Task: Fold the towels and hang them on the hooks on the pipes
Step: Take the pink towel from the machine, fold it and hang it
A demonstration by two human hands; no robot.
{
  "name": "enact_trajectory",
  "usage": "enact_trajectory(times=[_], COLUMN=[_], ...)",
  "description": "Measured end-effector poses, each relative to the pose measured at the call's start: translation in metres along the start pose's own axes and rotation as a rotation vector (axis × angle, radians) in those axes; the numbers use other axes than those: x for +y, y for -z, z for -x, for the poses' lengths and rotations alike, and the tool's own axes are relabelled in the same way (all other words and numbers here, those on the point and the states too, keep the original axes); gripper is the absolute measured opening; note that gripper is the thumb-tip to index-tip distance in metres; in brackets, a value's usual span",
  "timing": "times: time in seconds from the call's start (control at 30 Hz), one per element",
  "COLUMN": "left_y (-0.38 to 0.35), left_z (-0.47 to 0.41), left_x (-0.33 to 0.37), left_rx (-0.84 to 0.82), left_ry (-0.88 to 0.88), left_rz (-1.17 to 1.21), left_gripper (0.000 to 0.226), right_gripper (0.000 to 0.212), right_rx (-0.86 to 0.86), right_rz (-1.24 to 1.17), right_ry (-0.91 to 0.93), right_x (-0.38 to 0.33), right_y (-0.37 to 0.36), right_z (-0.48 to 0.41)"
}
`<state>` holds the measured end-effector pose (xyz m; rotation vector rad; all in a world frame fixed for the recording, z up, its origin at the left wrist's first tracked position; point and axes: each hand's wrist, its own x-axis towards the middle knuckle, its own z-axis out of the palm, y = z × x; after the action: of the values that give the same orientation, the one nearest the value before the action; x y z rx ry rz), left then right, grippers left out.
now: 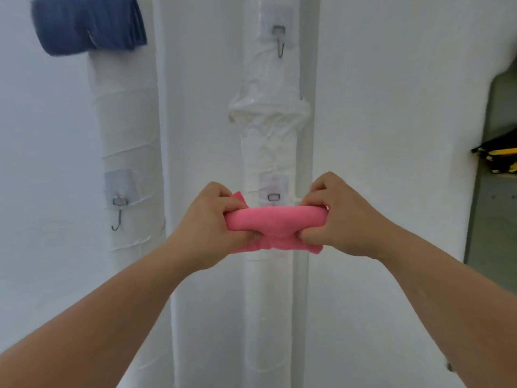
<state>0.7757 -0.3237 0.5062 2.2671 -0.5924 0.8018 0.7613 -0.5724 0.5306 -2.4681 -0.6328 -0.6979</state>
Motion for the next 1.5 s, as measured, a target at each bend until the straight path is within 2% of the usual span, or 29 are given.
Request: enact_trajectory(times=[0.17, 0.23, 0.3, 0.37, 0.47, 0.53, 0.6, 0.67, 0.7, 0.87, 1.1, 1.3, 1.5], left_y=[0.044, 0.054, 0.058, 0.058, 0.060, 0.062, 0.066, 0.070, 0.073, 0.090, 0.089, 0.077, 0.078], left_z=[-0.053, -0.075, -0.096, -0.115, -0.140, -0.156, -0.173, -0.191, -0.200, -0.236, -0.265, -0.269, -0.260], left_x=[0.019, 0.023, 0.027, 0.033, 0.050, 0.062, 0.072, 0.080, 0.082, 0.091, 0.088, 0.080, 0.078], left_rx=[0.014, 0.092, 0.192, 0.265, 0.344, 0.369, 0.359, 0.345, 0.352, 0.411, 0.429, 0.417, 0.319], left_ry=[0.036, 0.046, 0.030, -0.028, -0.187, -0.285, -0.310, -0.308, -0.310, -0.333, -0.261, -0.197, -0.148], left_rz=[0.398, 0.550, 0.623, 0.583, 0.486, 0.415, 0.419, 0.430, 0.409, 0.330, 0.324, 0.445, 0.461], left_gripper=[0.020, 0.026, 0.040, 0.043, 0.029, 0.038, 0.041, 0.027, 0.020, 0.028, 0.030, 0.026, 0.024], right_gripper=[0.025, 0.035, 0.036, 0.029, 0.037, 0.037, 0.025, 0.013, 0.013, 0.013, 0.020, 0.023, 0.021], right_rx=[0.005, 0.039, 0.071, 0.147, 0.237, 0.279, 0.317, 0.368, 0.396, 0.501, 0.536, 0.550, 0.350], right_rz=[-0.322, -0.542, -0.664, -0.650, -0.659, -0.724, -0.747, -0.696, -0.650, -0.540, -0.514, -0.605, -0.703], right_ry=[0.055, 0.085, 0.115, 0.166, 0.192, 0.177, 0.180, 0.195, 0.191, 0.224, 0.188, 0.169, 0.076], right_x=[-0.014, -0.019, -0.023, -0.026, -0.029, -0.030, -0.029, -0.028, -0.027, -0.035, -0.031, -0.019, -0.015], right_y=[0.047, 0.052, 0.053, 0.054, 0.063, 0.077, 0.093, 0.108, 0.114, 0.137, 0.141, 0.125, 0.129], right_z=[-0.047, -0.067, -0.087, -0.104, -0.126, -0.139, -0.151, -0.163, -0.171, -0.206, -0.247, -0.252, -0.238])
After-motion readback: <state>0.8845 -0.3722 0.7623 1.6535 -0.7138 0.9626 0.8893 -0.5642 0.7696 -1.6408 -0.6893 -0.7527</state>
